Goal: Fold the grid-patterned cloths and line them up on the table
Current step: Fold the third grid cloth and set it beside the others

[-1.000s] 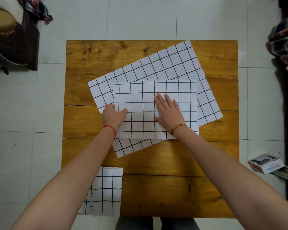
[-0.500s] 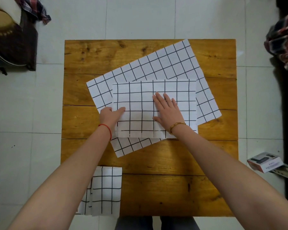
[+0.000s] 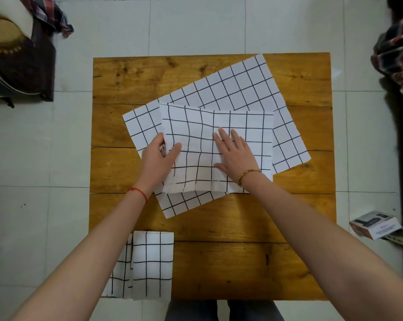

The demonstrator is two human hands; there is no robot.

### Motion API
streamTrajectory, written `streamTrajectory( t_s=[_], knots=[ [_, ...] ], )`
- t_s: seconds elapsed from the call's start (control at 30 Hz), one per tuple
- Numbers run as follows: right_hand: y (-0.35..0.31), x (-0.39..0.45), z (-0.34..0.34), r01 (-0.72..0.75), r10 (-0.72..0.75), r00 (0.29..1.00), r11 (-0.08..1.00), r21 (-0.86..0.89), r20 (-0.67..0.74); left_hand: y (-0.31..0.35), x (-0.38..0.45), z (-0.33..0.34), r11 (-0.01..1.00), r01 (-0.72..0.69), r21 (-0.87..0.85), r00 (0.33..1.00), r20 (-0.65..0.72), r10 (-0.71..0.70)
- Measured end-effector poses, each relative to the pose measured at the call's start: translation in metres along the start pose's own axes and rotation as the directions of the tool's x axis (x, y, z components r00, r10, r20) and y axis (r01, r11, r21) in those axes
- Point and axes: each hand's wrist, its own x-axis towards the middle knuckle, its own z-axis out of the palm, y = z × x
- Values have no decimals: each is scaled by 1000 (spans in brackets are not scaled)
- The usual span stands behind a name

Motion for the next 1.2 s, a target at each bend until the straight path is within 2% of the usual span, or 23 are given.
streamTrajectory(
  t_s=[0.23,0.47,0.53,0.6,0.67,0.7,0.73,0.8,0.87,0.9,0.93,1.03,1.2],
  knots=[
    [0,-1,-1,16,-16,1000,1000,-9,-12,46,-7,23,991,-129,34,987,100,125],
    [2,-4,-6,33,-33,999,999,23,12,68,-5,48,991,-120,-51,977,169,127],
    [4,-8,-10,47,-44,998,996,71,-49,71,-7,58,990,-127,-58,974,179,135],
    [11,-15,-14,51,-14,980,982,184,-197,72,-9,70,989,-137,-47,972,186,144],
    [23,-23,-15,-15,146,932,930,367,-332,74,-11,82,987,-157,-39,970,184,161],
    [29,-27,-15,-75,262,902,877,474,-342,75,-12,88,984,-176,-34,967,183,179],
    [36,-31,-15,-148,387,869,798,584,-308,75,-13,95,982,-186,-41,963,188,191],
    [50,-36,-14,-267,592,791,556,787,-151,76,-15,110,982,-162,-95,960,217,179],
    [62,-39,-14,-280,677,736,268,922,26,74,-15,125,981,-132,-142,952,259,165],
    [67,-41,-14,-275,690,719,178,945,79,72,-16,131,982,-122,-142,944,289,159],
    [71,-42,-14,-281,696,711,150,948,101,70,-16,136,984,-111,-136,935,322,150],
    [78,-44,-14,-338,686,718,198,920,116,62,-16,145,989,-119,-85,921,364,142],
    [85,-34,-10,-415,665,738,314,854,114,39,-8,136,939,-303,162,935,240,260]
  ],
)
